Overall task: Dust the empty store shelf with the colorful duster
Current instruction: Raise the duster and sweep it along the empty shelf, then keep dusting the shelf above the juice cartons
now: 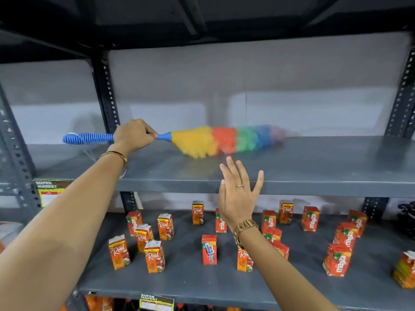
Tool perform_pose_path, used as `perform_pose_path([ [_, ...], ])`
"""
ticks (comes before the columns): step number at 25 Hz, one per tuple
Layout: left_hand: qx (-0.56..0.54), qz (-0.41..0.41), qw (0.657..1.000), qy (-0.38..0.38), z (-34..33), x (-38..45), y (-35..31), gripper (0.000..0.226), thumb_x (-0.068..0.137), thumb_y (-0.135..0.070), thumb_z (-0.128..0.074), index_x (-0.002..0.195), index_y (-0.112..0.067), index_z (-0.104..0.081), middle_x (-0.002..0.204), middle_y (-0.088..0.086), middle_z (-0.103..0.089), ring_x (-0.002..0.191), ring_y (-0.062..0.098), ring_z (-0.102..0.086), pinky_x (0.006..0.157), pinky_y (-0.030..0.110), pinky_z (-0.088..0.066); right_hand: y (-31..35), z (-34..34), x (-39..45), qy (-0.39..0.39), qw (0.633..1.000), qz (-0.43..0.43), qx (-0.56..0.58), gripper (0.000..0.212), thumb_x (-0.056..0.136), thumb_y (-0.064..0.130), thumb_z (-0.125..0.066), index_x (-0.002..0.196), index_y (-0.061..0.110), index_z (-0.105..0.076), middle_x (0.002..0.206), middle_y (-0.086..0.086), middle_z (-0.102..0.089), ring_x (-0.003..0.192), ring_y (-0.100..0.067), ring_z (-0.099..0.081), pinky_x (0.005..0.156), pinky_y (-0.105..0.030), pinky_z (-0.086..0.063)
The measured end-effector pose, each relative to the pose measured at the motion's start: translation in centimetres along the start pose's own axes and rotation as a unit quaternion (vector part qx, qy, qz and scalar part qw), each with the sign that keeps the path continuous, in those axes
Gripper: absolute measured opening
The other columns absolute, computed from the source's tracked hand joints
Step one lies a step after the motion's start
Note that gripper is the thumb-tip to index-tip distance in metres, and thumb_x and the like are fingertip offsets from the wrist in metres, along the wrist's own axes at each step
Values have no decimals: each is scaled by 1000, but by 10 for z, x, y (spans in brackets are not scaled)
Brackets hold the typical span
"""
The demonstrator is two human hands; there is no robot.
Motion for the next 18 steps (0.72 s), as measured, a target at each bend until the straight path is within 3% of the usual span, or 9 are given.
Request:
perform_pose_path([
  [2,-3,26,999,-24,10,-1,15,22,83,-27,-61,100,-24,-76,95,6,-75,89,30,-66,77,33,-49,8,-6,-3,3,1000,7,7,39,89,18,-35,119,11,-60,130,-7,-58,124,-20,-38,109,-50,0],
  [4,-68,54,996,26,15,-2,38,22,82,-25,-65,99,-19,-76,77,7,-71,82,23,-63,78,30,-46,15,-11,-6,3,1000,17,11,38,89,18,-36,119,12,-58,130,-6,-58,124,-20,-39,110,-51,0],
  [6,-65,76,993,56,19,-10,57,21,81,-22,-66,97,-14,-77,72,5,-68,82,23,-62,78,30,-45,27,-17,-9,1,1000,29,11,38,88,17,-38,119,12,-60,130,-6,-58,124,-20,-41,110,-51,0],
  [10,13,110,991,-80,46,-23,71,21,78,-26,-65,95,-21,-77,100,7,-75,95,34,-65,82,33,-48,55,-29,-11,25,999,43,20,40,87,17,-38,118,13,-62,130,-5,-58,120,-24,-52,108,-52,-4],
  [12,-39,110,991,-69,55,-26,85,17,78,-23,-67,89,-18,-78,85,5,-77,84,34,-65,71,31,-47,64,-35,-11,42,998,42,21,42,86,18,-37,120,13,-61,131,-5,-57,119,-25,-53,105,-54,-9],
  [14,-65,114,991,4,59,-37,100,15,79,-19,-68,84,-9,-79,58,0,-71,62,28,-59,58,26,-41,73,-40,-13,55,997,45,31,43,85,19,-37,121,13,-60,133,-5,-56,119,-25,-53,104,-54,-10],
  [16,-15,121,993,5,63,-44,107,16,79,-20,-67,84,-11,-78,67,5,-72,71,29,-63,66,29,-46,82,-44,-15,64,996,51,38,44,84,20,-38,122,13,-60,133,-5,-56,119,-26,-53,105,-53,-7],
  [18,43,147,985,-85,76,-50,106,20,78,-24,-63,89,-16,-78,89,11,-75,87,35,-66,74,32,-48,93,-50,-17,77,995,56,42,44,82,19,-41,121,14,-60,133,-5,-56,120,-27,-52,105,-53,-6],
])
Point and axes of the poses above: each hand's wrist, its own x-axis towards the middle knuckle, its own z-axis out of the back of the hand, y = z × x, the point moved 5 cm from there along x, towards the middle knuckle
